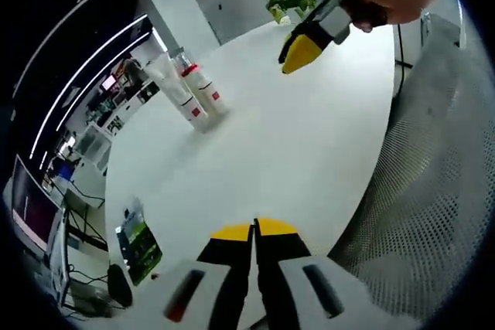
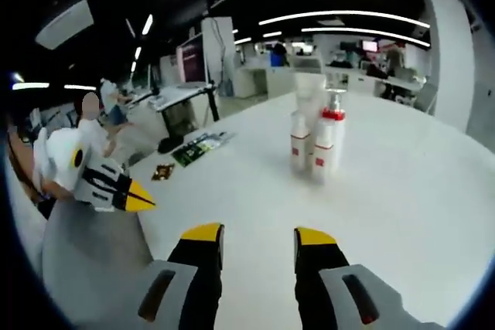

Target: Arrange the skincare products in the storage area until every visible bottle or jar stands upright without overlapping.

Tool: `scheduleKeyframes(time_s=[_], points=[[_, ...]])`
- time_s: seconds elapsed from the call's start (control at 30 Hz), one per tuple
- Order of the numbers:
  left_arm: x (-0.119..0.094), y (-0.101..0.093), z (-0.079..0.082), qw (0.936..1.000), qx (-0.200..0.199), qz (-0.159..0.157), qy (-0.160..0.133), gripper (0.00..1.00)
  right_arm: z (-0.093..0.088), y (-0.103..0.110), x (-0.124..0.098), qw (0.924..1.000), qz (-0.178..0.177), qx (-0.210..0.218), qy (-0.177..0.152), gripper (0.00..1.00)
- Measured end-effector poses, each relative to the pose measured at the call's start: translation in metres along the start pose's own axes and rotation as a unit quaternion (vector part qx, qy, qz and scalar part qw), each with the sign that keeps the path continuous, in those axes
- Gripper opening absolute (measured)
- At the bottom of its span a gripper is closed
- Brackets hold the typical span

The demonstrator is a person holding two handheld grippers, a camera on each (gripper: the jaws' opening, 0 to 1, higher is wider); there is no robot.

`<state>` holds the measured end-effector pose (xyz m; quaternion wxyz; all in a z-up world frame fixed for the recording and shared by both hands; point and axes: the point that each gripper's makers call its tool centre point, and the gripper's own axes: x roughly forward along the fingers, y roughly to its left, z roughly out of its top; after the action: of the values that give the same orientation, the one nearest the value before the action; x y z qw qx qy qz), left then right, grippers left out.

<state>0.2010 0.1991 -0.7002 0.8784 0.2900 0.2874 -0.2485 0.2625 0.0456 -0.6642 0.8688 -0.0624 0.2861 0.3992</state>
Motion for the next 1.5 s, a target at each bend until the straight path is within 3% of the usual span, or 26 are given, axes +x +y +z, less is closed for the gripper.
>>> scheduleKeyframes(time_s=[0.17, 0.27, 0.33, 0.47, 0.63, 0.83, 0.97, 1.1, 1.3, 1.37, 1.5], points=[[-0.007, 0.010, 0.012, 0.9988, -0.018, 0.021, -0.040, 0.00, -0.014, 0.024, -0.021, 0.9999, 0.008, 0.009, 0.010, 0.43], [-0.011, 0.015, 0.022, 0.9959, -0.045, 0.025, -0.074, 0.02, -0.013, 0.035, -0.032, 0.9998, 0.008, 0.019, 0.001, 0.50], [-0.013, 0.016, 0.025, 0.9952, -0.050, 0.023, -0.081, 0.03, -0.007, 0.040, -0.038, 0.9995, 0.007, 0.027, -0.011, 0.53], [-0.014, 0.013, 0.030, 0.9939, -0.053, 0.015, -0.096, 0.05, 0.004, 0.040, -0.049, 0.9985, -0.005, 0.037, -0.041, 0.56], [-0.017, 0.018, 0.035, 0.9916, -0.069, 0.016, -0.107, 0.07, -0.010, 0.034, -0.062, 0.9977, -0.034, 0.044, -0.038, 0.60], [-0.023, 0.024, 0.045, 0.9855, -0.101, 0.020, -0.135, 0.14, -0.013, 0.029, -0.068, 0.9961, -0.057, 0.042, -0.052, 0.63], [-0.031, 0.032, 0.052, 0.9771, -0.138, 0.024, -0.160, 0.24, -0.016, 0.025, -0.066, 0.9949, -0.069, 0.040, -0.062, 0.66], [-0.038, 0.043, 0.052, 0.9615, -0.208, 0.032, -0.176, 0.42, -0.021, 0.020, -0.065, 0.9941, -0.083, 0.034, -0.061, 0.69], [-0.033, 0.040, 0.048, 0.9597, -0.216, 0.034, -0.176, 0.74, -0.019, 0.012, -0.063, 0.9929, -0.094, 0.018, -0.071, 0.73], [-0.033, 0.044, 0.055, 0.9543, -0.216, 0.047, -0.202, 0.87, -0.019, 0.006, -0.061, 0.9923, -0.100, 0.018, -0.071, 0.72], [-0.032, 0.047, 0.055, 0.9479, -0.231, 0.052, -0.213, 0.96, -0.016, -0.005, -0.056, 0.9904, -0.115, 0.002, -0.077, 0.74]])
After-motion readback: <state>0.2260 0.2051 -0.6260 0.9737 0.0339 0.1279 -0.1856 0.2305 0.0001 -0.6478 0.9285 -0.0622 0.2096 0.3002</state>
